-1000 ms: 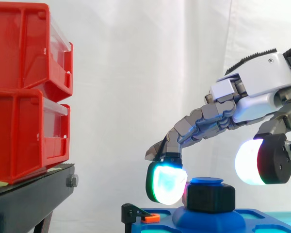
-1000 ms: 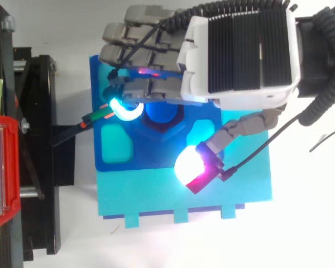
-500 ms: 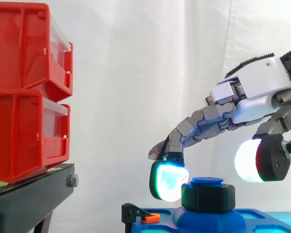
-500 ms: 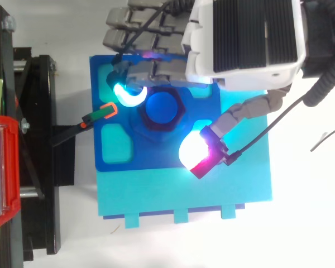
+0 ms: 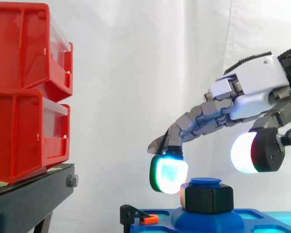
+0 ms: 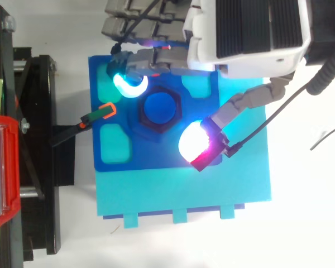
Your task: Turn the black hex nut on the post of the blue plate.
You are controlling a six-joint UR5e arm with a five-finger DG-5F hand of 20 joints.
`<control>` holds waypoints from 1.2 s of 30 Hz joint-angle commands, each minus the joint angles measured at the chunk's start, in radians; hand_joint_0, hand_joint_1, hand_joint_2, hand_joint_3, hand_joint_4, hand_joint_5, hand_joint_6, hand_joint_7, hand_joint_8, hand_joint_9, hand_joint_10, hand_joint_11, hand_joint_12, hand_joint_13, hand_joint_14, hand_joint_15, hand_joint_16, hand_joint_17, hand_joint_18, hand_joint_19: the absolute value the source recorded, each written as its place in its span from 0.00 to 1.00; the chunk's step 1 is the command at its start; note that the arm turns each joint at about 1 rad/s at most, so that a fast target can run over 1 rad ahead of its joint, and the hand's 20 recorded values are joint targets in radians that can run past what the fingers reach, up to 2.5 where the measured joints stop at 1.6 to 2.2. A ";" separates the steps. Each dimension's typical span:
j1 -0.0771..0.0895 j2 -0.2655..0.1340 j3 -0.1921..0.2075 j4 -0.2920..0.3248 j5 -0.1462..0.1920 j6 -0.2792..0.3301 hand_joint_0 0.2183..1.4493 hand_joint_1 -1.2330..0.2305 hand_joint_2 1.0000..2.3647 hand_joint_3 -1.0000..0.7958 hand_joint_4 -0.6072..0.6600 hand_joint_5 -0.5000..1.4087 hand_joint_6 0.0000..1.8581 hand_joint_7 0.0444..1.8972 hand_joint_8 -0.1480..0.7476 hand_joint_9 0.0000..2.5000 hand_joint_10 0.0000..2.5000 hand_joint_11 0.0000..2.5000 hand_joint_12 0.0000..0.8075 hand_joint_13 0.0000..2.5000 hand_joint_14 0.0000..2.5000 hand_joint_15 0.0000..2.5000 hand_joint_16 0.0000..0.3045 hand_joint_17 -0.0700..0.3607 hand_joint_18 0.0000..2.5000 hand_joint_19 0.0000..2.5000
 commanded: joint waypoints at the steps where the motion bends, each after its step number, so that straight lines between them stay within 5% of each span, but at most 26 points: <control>1: 0.008 0.000 0.008 0.001 0.003 0.002 0.13 0.50 0.00 0.28 0.69 0.15 0.27 0.42 0.48 0.07 0.00 0.00 0.51 0.02 0.00 0.00 0.23 0.52 0.00 0.00; 24: 0.091 -0.003 0.005 0.044 0.079 0.000 0.24 0.29 0.00 0.28 0.62 0.15 0.27 0.44 0.40 0.06 0.00 0.00 0.44 0.03 0.00 0.00 0.18 0.46 0.00 0.00; 36: 0.101 -0.003 -0.047 0.099 0.097 0.003 0.27 0.28 0.00 0.28 0.61 0.15 0.27 0.47 0.39 0.07 0.00 0.00 0.43 0.04 0.00 0.00 0.18 0.44 0.00 0.00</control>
